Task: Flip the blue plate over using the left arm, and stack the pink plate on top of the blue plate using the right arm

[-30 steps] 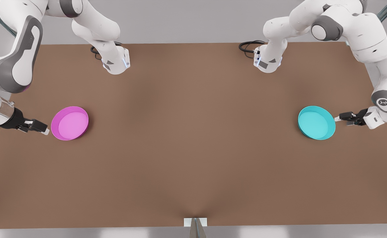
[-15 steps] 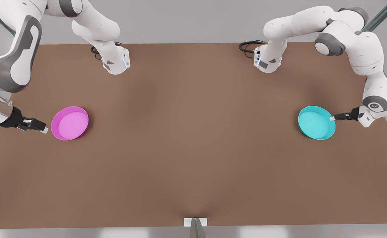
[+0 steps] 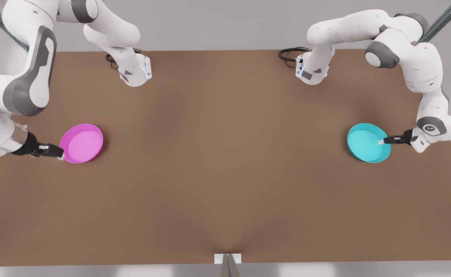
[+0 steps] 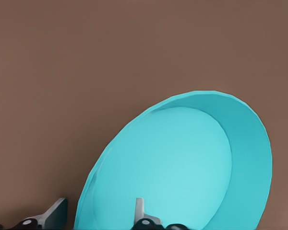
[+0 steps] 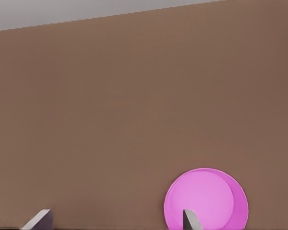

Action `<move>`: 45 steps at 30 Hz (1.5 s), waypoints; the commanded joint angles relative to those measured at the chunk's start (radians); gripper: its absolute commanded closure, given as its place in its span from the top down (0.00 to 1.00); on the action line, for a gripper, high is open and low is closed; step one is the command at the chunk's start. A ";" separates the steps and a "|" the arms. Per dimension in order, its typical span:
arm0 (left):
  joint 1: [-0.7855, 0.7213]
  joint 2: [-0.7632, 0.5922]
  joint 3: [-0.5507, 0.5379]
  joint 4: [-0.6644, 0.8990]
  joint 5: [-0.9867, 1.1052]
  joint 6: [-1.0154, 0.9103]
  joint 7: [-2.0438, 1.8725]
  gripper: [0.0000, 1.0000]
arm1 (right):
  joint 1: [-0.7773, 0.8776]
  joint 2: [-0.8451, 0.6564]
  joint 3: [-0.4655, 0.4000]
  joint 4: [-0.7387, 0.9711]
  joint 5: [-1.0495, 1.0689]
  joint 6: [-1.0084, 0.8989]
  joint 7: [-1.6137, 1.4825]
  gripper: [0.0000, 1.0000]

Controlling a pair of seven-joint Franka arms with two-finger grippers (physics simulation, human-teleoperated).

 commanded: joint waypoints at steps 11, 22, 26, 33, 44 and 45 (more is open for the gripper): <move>0.002 0.012 -0.002 0.003 -0.002 0.002 0.000 0.36 | -0.009 0.011 -0.001 0.000 0.002 0.049 0.002 1.00; 0.002 0.017 -0.002 0.005 -0.016 0.002 -0.026 0.21 | -0.008 0.011 -0.001 0.000 0.011 0.066 0.002 1.00; 0.002 0.018 -0.002 0.008 -0.016 -0.009 -0.034 0.21 | -0.008 0.011 -0.001 0.000 0.012 0.066 0.004 1.00; 0.000 0.012 0.000 0.037 -0.022 -0.066 -0.087 0.21 | -0.008 0.009 0.001 0.000 0.012 0.066 0.004 1.00; -0.063 -0.002 -0.031 0.227 -0.007 -0.189 -0.181 0.21 | -0.008 0.009 0.001 0.000 0.014 0.072 0.005 1.00; -0.078 0.000 -0.031 0.248 -0.007 -0.196 -0.183 0.21 | -0.008 0.009 0.001 0.000 0.014 0.072 0.005 1.00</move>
